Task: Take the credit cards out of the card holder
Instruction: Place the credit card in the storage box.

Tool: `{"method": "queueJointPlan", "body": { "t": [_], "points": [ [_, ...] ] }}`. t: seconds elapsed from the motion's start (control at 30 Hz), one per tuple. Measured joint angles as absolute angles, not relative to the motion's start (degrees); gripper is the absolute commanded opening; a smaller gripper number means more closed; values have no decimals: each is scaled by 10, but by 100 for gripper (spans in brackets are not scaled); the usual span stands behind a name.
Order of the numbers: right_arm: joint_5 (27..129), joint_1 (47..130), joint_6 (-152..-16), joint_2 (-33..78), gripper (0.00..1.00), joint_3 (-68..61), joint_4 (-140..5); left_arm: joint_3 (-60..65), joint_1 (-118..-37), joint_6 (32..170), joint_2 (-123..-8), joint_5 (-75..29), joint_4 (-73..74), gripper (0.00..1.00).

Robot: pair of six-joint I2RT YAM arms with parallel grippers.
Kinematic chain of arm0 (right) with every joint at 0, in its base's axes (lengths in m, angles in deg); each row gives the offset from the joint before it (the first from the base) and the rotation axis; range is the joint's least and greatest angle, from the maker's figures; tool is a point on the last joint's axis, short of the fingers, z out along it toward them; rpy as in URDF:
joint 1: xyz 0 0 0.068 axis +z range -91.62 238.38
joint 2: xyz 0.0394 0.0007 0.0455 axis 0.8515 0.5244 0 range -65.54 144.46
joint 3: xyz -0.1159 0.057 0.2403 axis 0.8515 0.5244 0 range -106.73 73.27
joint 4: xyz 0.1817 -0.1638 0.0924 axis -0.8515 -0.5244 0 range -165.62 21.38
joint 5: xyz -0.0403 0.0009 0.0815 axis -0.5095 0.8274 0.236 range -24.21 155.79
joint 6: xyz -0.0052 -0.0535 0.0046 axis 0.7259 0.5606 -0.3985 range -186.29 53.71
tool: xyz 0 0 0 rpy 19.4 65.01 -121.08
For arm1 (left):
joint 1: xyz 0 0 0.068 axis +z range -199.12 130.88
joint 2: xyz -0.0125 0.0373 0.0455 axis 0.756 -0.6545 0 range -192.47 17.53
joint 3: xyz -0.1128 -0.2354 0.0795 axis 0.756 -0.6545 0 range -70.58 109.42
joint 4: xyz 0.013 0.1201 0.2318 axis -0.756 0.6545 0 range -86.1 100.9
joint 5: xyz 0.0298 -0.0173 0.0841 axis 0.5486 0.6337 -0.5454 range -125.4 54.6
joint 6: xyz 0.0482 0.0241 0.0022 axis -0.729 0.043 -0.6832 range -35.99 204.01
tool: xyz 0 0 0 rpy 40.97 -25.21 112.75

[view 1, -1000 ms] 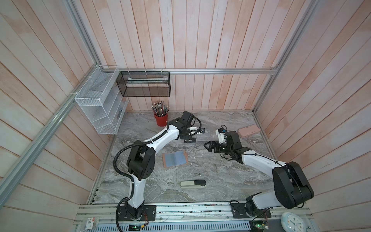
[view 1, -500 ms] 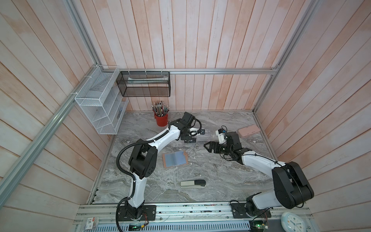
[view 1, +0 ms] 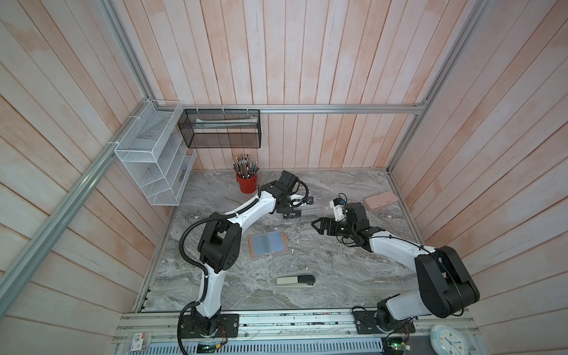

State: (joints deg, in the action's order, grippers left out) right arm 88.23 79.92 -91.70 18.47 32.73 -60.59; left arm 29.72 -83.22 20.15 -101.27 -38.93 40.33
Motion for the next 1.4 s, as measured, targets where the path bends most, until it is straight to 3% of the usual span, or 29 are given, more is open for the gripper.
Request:
{"method": "queueJointPlan", "body": {
  "t": [1.4],
  "points": [
    [888,799,-923,185,98,344,-579,319,-831,197,-1013,-415,403,0]
  ]
}}
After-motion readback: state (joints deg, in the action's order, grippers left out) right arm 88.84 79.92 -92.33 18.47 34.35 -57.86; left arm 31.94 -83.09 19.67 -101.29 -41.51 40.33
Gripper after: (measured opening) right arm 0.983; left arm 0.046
